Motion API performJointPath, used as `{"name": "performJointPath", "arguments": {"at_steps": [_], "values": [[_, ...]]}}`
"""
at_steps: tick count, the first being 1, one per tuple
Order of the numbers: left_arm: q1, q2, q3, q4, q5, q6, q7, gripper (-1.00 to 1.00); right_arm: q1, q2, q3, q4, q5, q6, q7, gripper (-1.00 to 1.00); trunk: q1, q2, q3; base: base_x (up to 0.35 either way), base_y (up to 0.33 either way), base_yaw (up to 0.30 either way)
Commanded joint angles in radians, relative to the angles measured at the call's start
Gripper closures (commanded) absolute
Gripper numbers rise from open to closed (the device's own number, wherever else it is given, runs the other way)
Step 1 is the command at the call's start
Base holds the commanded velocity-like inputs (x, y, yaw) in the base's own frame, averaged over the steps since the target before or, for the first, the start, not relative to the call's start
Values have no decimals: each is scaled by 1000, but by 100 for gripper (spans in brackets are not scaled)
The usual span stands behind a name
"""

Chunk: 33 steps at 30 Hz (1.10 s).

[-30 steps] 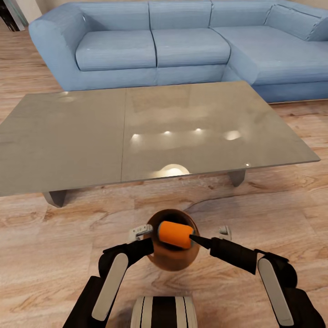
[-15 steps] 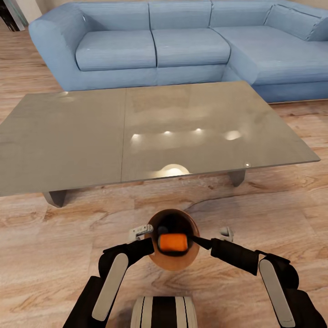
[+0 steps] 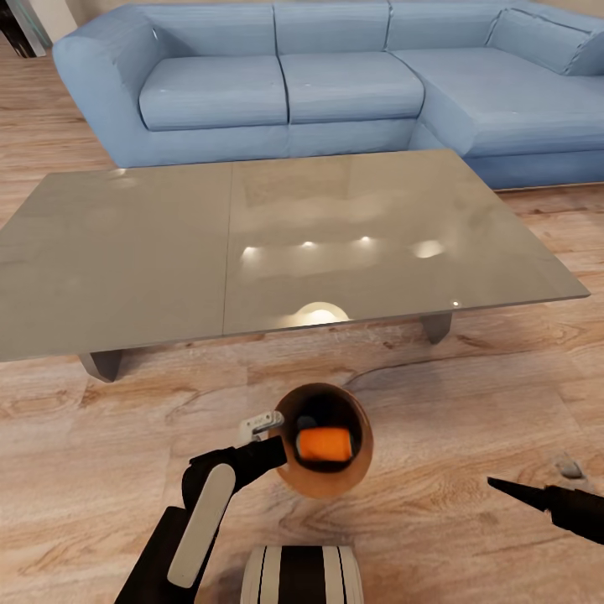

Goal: Put the three can of soda from the living room inside the tash can in the kitchen.

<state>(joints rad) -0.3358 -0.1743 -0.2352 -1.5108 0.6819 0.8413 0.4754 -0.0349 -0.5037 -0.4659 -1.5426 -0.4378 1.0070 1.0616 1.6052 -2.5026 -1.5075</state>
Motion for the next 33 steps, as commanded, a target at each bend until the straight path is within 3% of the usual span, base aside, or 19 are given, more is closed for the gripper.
{"name": "performJointPath", "arguments": {"at_steps": [1, 3, 4, 8, 12, 16, 17, 19, 22, 24, 27, 29, 33], "values": [[-1, 0, -1, 0, 24, -8, -2, 100, 36, 3, -31, 46, 73, -35, -23, -100, 0, 0, 0, 0, 0, 0], [-10, 0, 0, 0, 43, -4, -1, 100, 61, 16, -65, 123, 210, -124, -67, -100, 0, 0, 0, 0, 0, 0], [-14, 0, 0, 0, 79, -2, 7, 100, 67, 28, -86, 158, 255, -174, -81, -100, 0, 0, 0, 0, 0, 0], [-27, 0, 0, 0, 201, -1, 131, 100, 73, 69, -145, 196, 310, -245, -90, -100, 0, 0, 0, 0, 0, 0], [-45, 0, 0, 0, 329, -1, 228, 100, 75, 97, -154, 200, 322, -254, -92, -100, 0, 0, 0, 0, 0, 0], [-61, 0, 1, 0, 424, -1, 333, 100, 75, 102, -154, 199, 324, -255, -92, -100, 0, 0, 0, 0, 0, 0], [-68, 0, 2, 0, 462, -1, 356, 100, 76, 104, -154, 197, 324, -255, -92, -100, 0, 0, 0, 0, 0, 0], [-88, 0, 5, 0, 562, -1, 419, 100, 77, 107, -153, 196, 324, -255, -92, -100, 0, 0, 0, 0, 0, 0], [-131, 0, 6, 2, 756, -7, 589, 100, 78, 108, -149, 193, 325, -255, -92, -100, 0, 0, 0, 0, 0, 0], [-145, 0, 9, 6, 867, -11, 667, 100, 78, 108, -148, 192, 325, -255, -91, -100, 0, 0, 0, 0, 0, 0], [-157, 0, 47, 9, 992, -14, 742, 100, 78, 108, -147, 191, 326, -255, -91, -100, 0, 0, 0, 0, 0, 0], [-163, 0, 78, 11, 1050, -26, 798, 100, 79, 108, -146, 190, 326, -255, -91, -100, 0, 0, 0, 0, 0, 0], [-193, 0, 94, 14, 1120, -74, 928, 100, 79, 108, -142, 181, 325, -247, -92, -100, 0, 0, 0, 0, 0, 0]]}}
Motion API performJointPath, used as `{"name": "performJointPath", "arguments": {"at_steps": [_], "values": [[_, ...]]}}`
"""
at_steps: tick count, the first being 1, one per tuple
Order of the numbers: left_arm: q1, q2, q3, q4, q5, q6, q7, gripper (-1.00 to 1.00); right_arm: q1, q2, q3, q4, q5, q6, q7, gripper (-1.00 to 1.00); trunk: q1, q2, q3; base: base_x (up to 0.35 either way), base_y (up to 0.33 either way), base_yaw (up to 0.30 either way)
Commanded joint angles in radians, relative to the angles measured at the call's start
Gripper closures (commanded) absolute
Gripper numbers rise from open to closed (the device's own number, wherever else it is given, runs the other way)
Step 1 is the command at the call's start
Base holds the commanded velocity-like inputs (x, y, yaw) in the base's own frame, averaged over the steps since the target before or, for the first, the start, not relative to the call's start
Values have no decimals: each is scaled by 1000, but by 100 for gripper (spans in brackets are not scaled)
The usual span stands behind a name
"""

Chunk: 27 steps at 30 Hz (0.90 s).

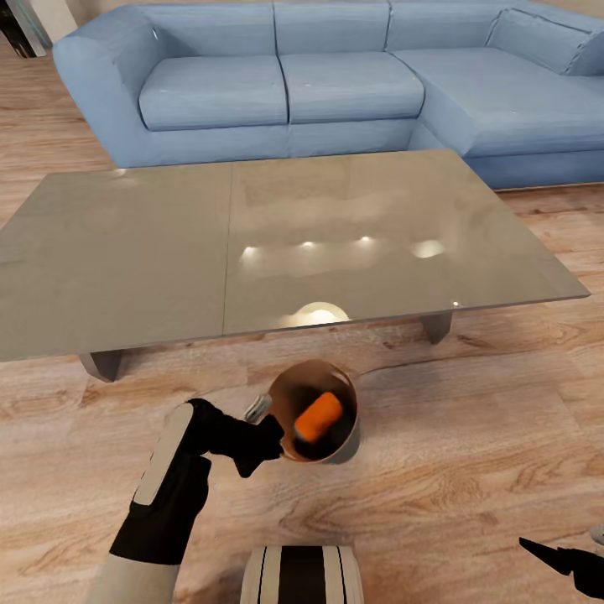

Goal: Put the three can of soda from the living room inside the tash can in the kitchen.

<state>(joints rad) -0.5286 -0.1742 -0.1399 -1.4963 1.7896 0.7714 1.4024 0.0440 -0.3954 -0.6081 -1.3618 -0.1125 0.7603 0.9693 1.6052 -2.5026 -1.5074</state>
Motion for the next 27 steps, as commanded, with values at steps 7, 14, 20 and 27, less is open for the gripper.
{"name": "performJointPath", "arguments": {"at_steps": [7, 14, 20, 27], "values": [[-47, 0, -8, 36, 92, -127, 154, 100, 1, 1, 116, -36, 60, 50, -10, -100, 0, 0, 3, 0, 0, -145], [-60, 0, -11, 102, 90, -136, 159, 100, 1, 1, 123, -34, 88, 55, -11, -100, 0, 0, 8, 0, 0, -263], [-62, 0, -20, 130, 1, -136, 161, 100, 1, 1, 121, -38, 85, 51, -9, -100, 0, 0, 9, 0, 0, -44], [-62, 15, -23, 143, -27, -135, 162, 100, 1, 1, 123, -40, 85, 45, -7, -100, 0, 0, 9, 0, 0, -1]]}}
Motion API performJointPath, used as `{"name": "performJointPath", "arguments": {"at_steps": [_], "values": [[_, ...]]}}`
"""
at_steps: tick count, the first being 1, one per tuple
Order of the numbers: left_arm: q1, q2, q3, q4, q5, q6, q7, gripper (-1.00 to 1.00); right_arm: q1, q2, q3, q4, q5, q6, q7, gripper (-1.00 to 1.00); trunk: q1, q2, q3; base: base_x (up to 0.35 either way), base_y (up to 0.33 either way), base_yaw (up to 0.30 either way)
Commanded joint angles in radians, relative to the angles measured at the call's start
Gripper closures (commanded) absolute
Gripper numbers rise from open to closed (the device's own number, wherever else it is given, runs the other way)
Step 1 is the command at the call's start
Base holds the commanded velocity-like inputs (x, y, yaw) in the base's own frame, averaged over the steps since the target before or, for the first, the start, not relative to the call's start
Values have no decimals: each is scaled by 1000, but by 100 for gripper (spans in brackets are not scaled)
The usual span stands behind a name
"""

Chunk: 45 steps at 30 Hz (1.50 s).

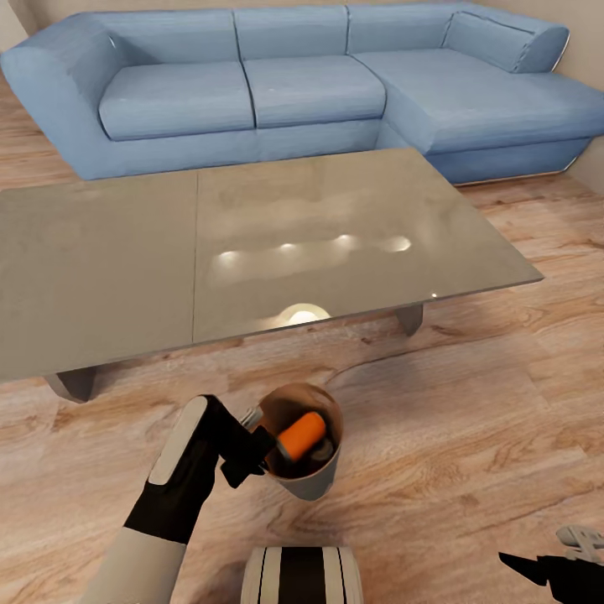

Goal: Put the three can of soda from the living room inside the tash can in the kitchen.

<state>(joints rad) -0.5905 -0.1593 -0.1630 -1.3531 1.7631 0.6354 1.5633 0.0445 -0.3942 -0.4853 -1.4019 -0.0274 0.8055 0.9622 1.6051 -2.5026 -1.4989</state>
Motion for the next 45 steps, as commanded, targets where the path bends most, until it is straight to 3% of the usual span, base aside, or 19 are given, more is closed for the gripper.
{"name": "performJointPath", "arguments": {"at_steps": [1, 4, 10, 21, 27, 28, 35, 45], "values": [[0, 8, 0, 6, -1, 1, 1, 100, 0, 0, 0, 0, 0, 0, 1, -100, 0, 0, 0, 0, 0, 0], [0, 18, 0, 36, -3, 1, 0, 100, 0, 0, 0, 0, 0, -2, 1, -100, 0, 0, 0, 0, 0, 0], [0, 23, 6, 74, -40, 1, 0, 100, 0, 0, 1, 0, 0, -1, 2, -100, 0, 0, 0, 0, 0, 0], [0, 41, 6, 126, -43, 1, -6, 100, 0, 0, 1, 0, 0, 0, 4, -100, 0, 0, 0, 0, 0, 0], [0, 41, 9, 182, -82, 0, -10, 100, 0, 0, 1, 0, 0, 0, 6, -100, 0, 0, 0, 0, 0, 0], [0, 40, 8, 183, -84, 0, -10, -100, 0, 0, 1, 0, 0, 0, 6, -100, 0, 0, 0, 0, 0, 0], [0, 39, 11, 164, -82, 0, -5, -100, 0, 0, 1, 0, 0, -1, 6, -100, 0, 0, 0, 0, 0, 0], [0, 38, 7, 6, -74, 0, 0, -100, 0, 0, 2, 0, 0, -2, 6, -100, 0, 0, 0, 0, 0, 0]]}}
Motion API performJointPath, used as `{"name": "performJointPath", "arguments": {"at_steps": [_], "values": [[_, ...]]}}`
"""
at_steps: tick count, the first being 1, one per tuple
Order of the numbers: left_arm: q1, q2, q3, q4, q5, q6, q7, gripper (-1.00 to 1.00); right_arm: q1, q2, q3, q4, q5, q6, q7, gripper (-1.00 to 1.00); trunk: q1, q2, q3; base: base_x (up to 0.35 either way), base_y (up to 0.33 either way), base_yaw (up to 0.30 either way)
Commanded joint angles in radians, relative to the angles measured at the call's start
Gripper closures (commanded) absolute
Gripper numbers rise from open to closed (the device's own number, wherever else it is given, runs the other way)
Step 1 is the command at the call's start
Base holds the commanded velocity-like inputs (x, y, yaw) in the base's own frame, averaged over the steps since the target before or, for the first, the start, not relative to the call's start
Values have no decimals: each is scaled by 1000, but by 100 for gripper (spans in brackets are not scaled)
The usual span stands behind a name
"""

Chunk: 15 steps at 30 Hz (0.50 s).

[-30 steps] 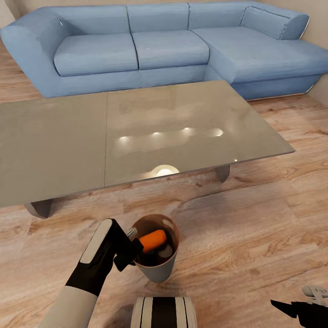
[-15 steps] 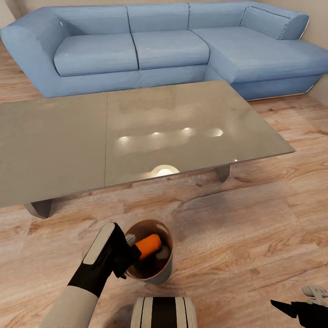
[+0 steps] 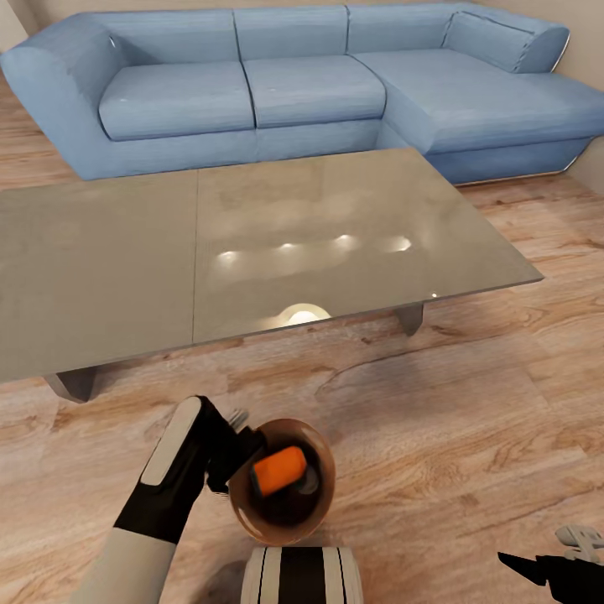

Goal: Put the three can of soda from the living room inside the tash can in the kitchen.

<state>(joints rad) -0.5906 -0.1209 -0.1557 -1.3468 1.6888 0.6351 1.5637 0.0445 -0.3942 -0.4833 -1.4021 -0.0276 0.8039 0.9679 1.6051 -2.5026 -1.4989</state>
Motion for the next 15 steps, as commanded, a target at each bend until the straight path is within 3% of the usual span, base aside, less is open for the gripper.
{"name": "performJointPath", "arguments": {"at_steps": [1, 6, 10, 15], "values": [[0, 0, -1, -16, 1, 0, 0, -100, 0, 0, 0, 0, 0, 0, 0, -100, 0, 0, 0, 0, 0, 0], [1, 1, -9, -111, 5, 2, 0, -100, 0, 0, 0, 1, 1, 0, 0, -100, 0, 0, 0, 0, 0, 0], [2, 1, -19, -126, 5, 2, -3, -100, 0, 1, 1, 2, 1, -1, 0, -100, 0, 0, 0, -13, 0, 0], [2, 1, -42, -129, 6, 2, -4, -100, 0, 7, 2, 4, 3, -2, -2, -100, 0, 0, 0, -240, 0, 0]]}}
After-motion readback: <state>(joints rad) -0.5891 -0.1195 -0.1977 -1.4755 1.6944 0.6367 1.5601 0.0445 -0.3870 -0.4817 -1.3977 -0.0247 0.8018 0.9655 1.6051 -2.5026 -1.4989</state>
